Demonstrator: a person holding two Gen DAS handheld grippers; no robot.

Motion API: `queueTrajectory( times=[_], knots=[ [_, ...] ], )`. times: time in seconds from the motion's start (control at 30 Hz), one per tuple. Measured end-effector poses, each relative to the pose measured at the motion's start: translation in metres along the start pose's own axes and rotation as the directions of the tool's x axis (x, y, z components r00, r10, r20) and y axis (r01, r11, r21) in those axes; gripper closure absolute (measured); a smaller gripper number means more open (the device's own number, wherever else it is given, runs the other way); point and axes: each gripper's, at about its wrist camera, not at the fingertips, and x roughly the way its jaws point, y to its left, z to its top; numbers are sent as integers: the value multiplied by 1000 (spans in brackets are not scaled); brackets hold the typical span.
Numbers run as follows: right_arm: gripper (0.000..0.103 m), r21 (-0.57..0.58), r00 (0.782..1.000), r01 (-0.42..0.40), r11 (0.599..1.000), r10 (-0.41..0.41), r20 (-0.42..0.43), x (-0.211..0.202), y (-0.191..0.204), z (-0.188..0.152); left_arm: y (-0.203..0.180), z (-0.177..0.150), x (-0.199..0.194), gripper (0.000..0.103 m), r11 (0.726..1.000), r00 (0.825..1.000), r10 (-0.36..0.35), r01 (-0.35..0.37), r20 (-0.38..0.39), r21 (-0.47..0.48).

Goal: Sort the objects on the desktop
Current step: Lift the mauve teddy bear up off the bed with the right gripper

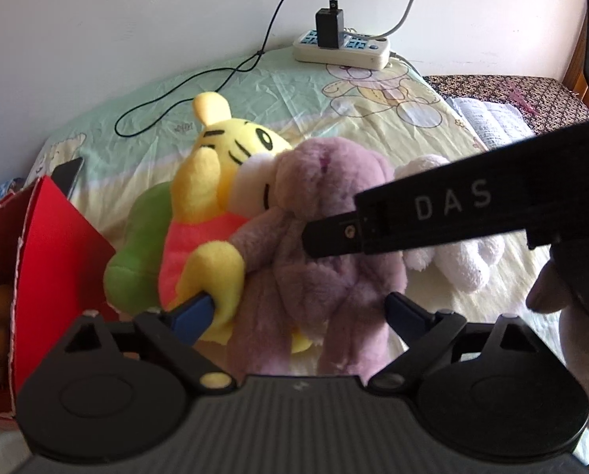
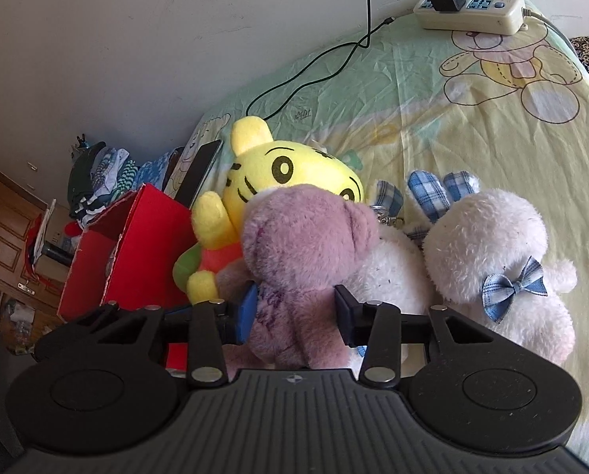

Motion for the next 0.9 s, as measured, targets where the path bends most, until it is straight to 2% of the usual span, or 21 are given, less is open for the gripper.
queueTrajectory(
  times=[0.03,0.07,0.1,0.2,0.27,0.3,0.37,0.4,0.43,0.5,0.57,0.6,0.7,0.77,0.9],
  knots=[
    [70,6,1000,-16,1000,16,-1,-3,-1,0,-2,-2,-2,26,1000,1000,-25,25,-2,7],
    [73,17,999,-43,999,43,-5,-6,-2,-1,-4,-3,-4,42,997,997,-78,78,-18,10],
    [80,25,998,-56,998,56,-12,-7,-3,-3,-8,-5,-4,41,996,996,-84,85,-32,8],
    [79,13,1000,-2,1000,2,-5,-7,-2,-8,-17,-10,1,40,998,998,-51,52,-37,40],
    [77,25,1000,-8,1000,8,10,-7,-3,-12,-17,-13,1,35,998,999,-44,45,-31,42],
    [74,11,1000,-8,1000,8,14,-7,0,-14,-17,-14,-1,31,998,999,-36,37,-17,55],
    [66,-43,999,19,999,-18,29,-4,7,-16,-18,-16,-6,12,995,999,-7,4,32,98],
    [57,-61,998,45,997,-43,35,0,10,-17,-19,-16,-8,9,992,997,11,-21,73,128],
    [55,-68,997,62,996,-59,39,5,10,-18,-19,-16,-7,6,989,995,18,-32,100,147],
    [57,-54,998,45,998,-43,34,15,9,-17,-19,-13,3,6,986,996,6,-20,85,165],
    [63,2,1000,1,1000,-1,17,21,3,-15,-17,-11,18,21,989,999,-11,6,35,145],
    [65,24,1000,-11,1000,11,11,22,1,-15,-18,-12,22,21,991,1000,-8,5,18,135],
    [68,12,1000,-18,1000,18,7,16,2,-19,-23,-19,19,26,988,999,4,-12,46,156],
    [69,-1,1000,-14,1000,14,9,9,1,-23,-25,-23,13,31,985,999,-12,3,50,170],
    [70,3,1000,-24,1000,24,16,-7,-3,-33,-32,-29,0,33,981,997,-50,38,56,191]
  ],
)
